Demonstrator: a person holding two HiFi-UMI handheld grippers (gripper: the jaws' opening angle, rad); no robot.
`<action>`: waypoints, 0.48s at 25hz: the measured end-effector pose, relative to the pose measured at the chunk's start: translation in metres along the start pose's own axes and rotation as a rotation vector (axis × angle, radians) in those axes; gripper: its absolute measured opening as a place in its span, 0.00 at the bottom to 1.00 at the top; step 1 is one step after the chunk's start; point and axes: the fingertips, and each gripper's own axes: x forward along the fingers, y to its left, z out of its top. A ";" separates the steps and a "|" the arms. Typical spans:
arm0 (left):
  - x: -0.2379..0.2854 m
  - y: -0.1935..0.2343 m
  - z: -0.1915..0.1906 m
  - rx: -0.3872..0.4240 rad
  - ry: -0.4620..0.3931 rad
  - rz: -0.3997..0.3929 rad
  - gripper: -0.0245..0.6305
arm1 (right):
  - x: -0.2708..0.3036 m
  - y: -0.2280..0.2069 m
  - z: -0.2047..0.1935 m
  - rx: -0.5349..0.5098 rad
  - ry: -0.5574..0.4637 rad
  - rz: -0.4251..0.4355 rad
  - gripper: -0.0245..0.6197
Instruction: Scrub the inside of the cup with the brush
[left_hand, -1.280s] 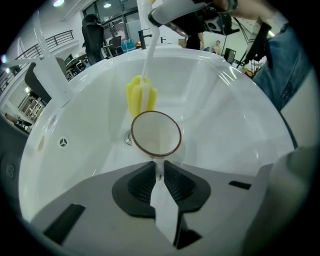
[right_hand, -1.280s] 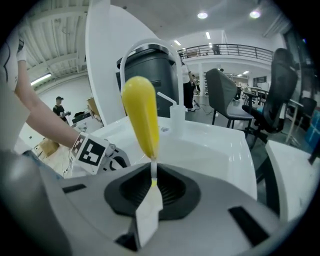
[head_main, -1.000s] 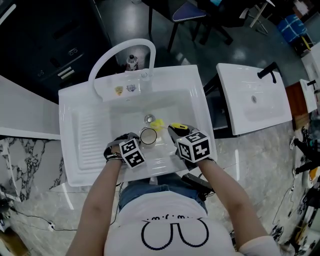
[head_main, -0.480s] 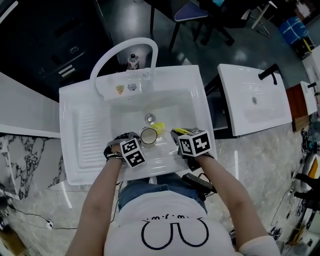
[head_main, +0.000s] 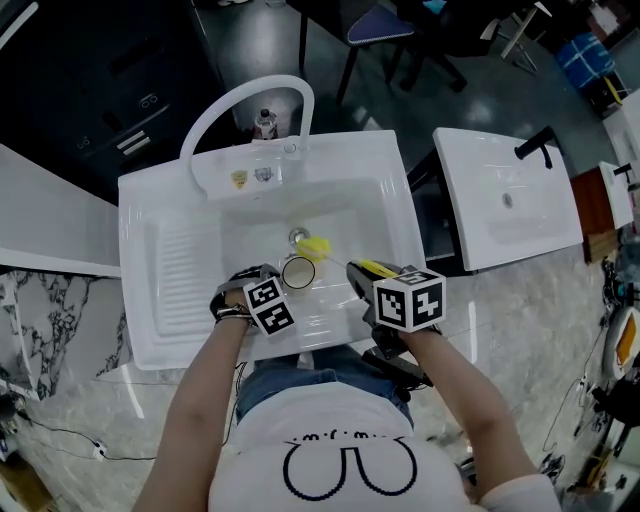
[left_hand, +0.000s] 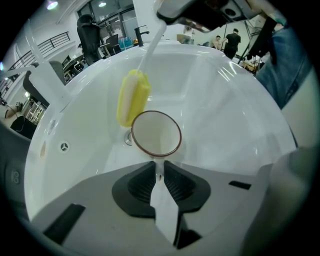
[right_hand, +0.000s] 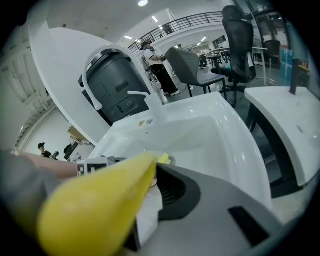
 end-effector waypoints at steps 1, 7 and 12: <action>0.000 -0.001 0.000 -0.001 0.003 -0.001 0.13 | 0.000 0.003 -0.001 -0.001 0.002 -0.006 0.10; -0.002 -0.001 -0.001 -0.007 0.008 -0.003 0.13 | 0.018 0.005 -0.003 0.017 0.019 -0.044 0.10; -0.001 -0.002 0.000 -0.003 0.010 -0.005 0.13 | 0.045 -0.006 -0.008 0.174 0.042 -0.039 0.10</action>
